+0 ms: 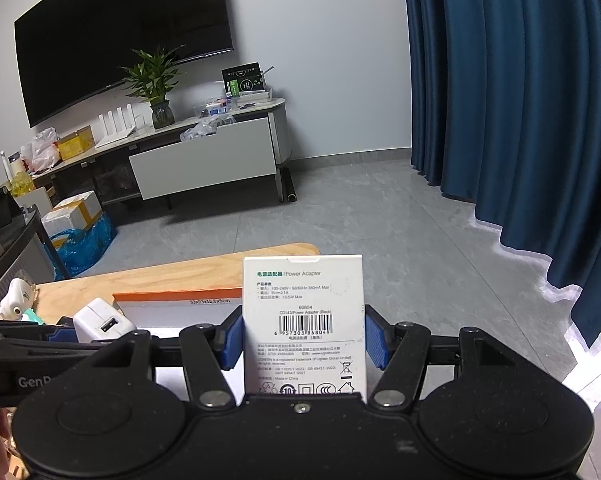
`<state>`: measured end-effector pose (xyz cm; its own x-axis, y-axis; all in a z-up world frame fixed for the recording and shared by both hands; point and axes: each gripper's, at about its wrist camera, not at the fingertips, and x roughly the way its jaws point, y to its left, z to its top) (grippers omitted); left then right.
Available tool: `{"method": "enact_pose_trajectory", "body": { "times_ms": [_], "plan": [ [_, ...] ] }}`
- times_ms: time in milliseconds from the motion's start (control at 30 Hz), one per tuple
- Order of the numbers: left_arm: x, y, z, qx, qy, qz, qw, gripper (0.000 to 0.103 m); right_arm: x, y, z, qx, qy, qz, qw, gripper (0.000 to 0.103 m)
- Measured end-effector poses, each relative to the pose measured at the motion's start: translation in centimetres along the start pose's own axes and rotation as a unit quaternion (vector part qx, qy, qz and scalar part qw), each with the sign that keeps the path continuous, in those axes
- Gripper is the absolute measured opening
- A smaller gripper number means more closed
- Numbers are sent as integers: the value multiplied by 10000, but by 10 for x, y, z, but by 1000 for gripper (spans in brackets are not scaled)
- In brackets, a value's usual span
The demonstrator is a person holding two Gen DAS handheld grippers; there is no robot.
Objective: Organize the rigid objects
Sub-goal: 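Carry the adapter with the left tool while the right tool carries the box over the tray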
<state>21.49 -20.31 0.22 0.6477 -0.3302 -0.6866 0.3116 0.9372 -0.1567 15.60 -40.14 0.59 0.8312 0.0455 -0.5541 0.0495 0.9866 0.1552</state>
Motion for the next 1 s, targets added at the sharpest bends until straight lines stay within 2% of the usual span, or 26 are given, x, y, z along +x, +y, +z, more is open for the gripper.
{"method": "enact_pose_trajectory", "body": {
  "times_ms": [267, 1000],
  "plan": [
    [4, 1, -3, -44, 25, 0, 10000, 53, 12, 5, -2, -132, 187, -18, 9997, 71],
    [6, 1, -5, -20, 26, 8, 10000, 53, 20, 7, -1, -286, 350, 8, 9990, 71]
  ]
}}
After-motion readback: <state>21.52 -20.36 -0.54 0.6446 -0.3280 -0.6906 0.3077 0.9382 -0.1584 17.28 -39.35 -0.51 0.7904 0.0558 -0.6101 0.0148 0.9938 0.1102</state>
